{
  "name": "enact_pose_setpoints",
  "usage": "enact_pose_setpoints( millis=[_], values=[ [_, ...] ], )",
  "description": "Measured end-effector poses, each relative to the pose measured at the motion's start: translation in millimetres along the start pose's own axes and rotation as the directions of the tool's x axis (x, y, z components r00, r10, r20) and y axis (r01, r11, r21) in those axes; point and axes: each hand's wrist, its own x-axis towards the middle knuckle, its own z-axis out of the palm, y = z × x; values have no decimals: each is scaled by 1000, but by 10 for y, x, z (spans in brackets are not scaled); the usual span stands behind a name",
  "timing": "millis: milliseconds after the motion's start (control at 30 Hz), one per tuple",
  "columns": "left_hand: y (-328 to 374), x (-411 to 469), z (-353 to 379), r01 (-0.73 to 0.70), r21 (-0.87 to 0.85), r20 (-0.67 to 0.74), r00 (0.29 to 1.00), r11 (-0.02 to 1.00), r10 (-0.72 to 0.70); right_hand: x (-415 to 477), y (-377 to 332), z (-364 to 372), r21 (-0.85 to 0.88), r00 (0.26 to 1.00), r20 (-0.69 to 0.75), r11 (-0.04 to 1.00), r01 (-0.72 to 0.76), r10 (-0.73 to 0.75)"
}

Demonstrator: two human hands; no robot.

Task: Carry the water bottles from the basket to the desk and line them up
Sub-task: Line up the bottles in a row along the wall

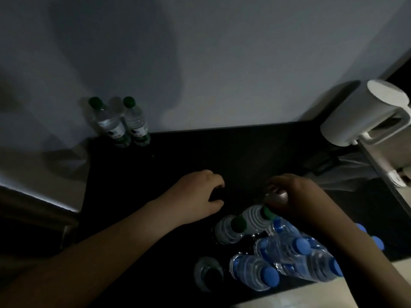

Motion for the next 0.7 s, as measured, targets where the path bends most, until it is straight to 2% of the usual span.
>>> enact_pose_setpoints(
  millis=[200, 367, 700],
  values=[
    [210, 49, 225, -13, -13, 47, 999, 1000, 14, -264, 214, 100, 64, 998, -1, 996, -58, 58],
    [323, 46, 388, 40, -32, 44, 998, 999, -39, -334, 367, 234, 102, 997, 13, 992, -75, 74],
    [431, 90, 572, 60, 67, 77, 995, 996, -66, -181, 419, 464, 175, 1000, 12, 984, -22, 20]
  ],
)
